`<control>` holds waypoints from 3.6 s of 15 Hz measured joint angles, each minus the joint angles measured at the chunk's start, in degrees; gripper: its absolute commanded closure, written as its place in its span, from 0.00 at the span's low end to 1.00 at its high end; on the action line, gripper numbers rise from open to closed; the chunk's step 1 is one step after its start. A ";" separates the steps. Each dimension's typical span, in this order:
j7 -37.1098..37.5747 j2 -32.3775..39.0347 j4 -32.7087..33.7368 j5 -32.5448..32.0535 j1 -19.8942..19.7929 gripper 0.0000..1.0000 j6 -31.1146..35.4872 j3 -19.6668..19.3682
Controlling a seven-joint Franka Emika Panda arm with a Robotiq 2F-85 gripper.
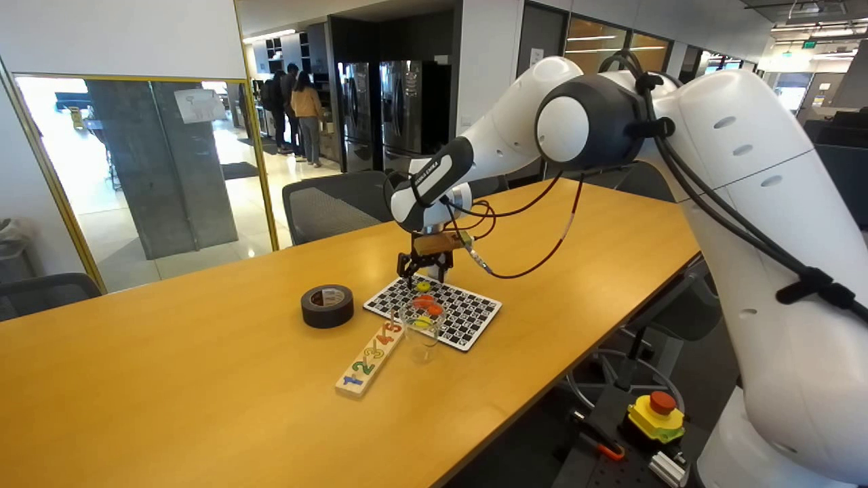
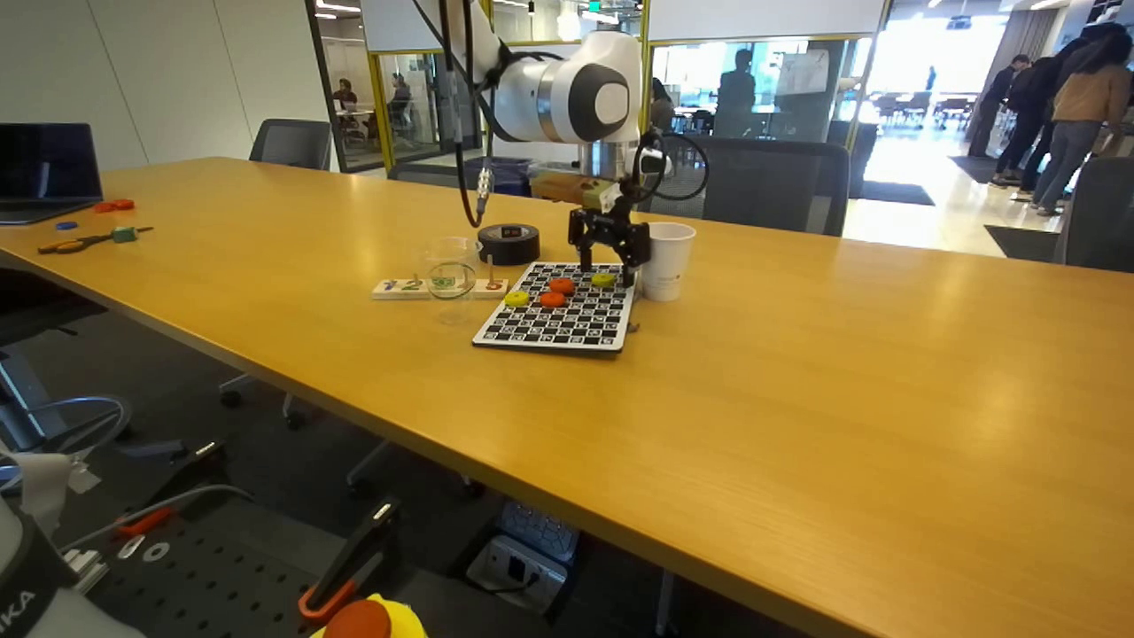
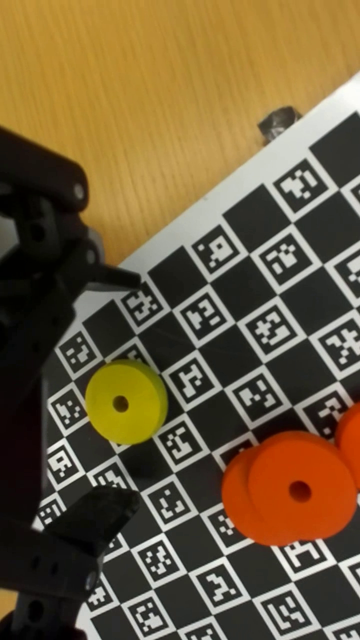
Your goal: Put an orange block in the white cup then a yellow block in the clear cup, then put two orange blocks in the white cup then a yellow block in the clear cup and lastly the orange block in the white cup
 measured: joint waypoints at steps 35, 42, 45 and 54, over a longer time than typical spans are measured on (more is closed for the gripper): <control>6.90 -29.42 -23.14 -2.00 6.55 0.77 -4.26 1.59; -2.50 -32.12 -29.56 6.10 6.54 0.78 -5.61 4.58; -5.85 -32.12 -31.37 8.33 6.54 0.78 -6.28 5.13; -8.23 -32.12 -32.87 9.00 6.51 0.12 -7.37 5.24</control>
